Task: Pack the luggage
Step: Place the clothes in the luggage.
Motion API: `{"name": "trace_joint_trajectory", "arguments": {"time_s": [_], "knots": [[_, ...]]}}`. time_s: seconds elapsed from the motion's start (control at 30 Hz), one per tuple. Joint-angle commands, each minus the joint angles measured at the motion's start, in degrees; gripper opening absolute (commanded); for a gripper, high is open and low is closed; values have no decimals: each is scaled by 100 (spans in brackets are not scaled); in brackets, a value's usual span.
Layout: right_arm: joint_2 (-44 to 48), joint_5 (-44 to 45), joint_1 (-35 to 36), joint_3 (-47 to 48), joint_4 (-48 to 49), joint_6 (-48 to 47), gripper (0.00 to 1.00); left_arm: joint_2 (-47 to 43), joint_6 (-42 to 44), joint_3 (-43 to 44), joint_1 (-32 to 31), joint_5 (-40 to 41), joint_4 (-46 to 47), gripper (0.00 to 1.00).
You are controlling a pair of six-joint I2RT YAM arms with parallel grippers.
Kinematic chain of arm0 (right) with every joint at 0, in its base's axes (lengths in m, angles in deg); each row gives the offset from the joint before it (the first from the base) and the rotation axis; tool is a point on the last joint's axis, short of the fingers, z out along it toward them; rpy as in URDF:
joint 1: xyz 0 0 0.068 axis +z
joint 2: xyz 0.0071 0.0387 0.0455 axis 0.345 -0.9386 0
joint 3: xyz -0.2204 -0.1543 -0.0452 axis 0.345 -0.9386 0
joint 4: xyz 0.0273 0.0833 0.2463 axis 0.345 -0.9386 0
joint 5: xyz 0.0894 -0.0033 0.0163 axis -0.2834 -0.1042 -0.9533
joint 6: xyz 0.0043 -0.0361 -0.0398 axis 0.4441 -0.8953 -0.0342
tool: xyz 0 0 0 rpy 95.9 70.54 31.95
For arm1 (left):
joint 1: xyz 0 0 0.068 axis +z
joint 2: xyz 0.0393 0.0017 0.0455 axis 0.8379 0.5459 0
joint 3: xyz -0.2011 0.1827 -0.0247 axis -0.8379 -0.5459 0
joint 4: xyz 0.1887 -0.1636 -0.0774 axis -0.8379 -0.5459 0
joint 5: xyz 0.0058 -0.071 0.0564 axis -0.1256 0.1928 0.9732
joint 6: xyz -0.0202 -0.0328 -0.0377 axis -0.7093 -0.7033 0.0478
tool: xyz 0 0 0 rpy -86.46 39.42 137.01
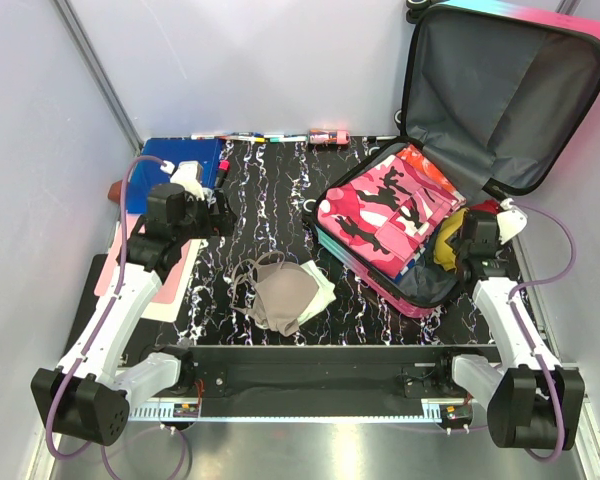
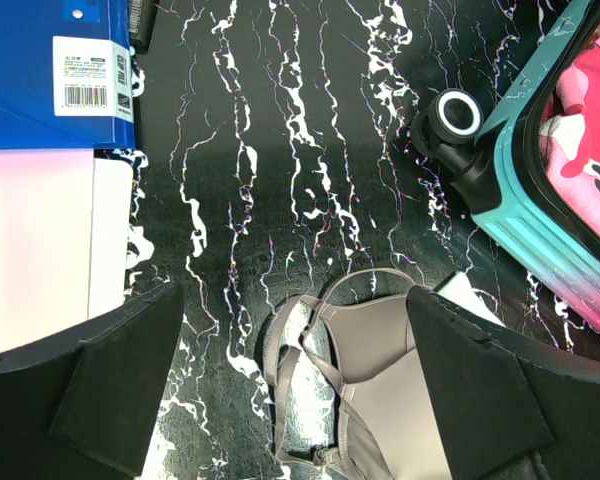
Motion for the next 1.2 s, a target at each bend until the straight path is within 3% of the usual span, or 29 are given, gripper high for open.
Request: {"name": "trace_joint_trajectory", "arguments": {"time_s": [0.0,0.27,0.6,1.17], "knots": [[-104,-29,-16,-56,135,171,62,-38,-6,48,-19,-36,207,99],[-271,-134,-16,-179,249,268,75,-46,-6,39,-19,-18,207,99],[-342,-617,-16,-249,531,444,80,-91,2,48,-19,-9,198,99],[765,-978,-16,278,-1024,496,88,-134,-15,39,-19,-18,207,99]]}}
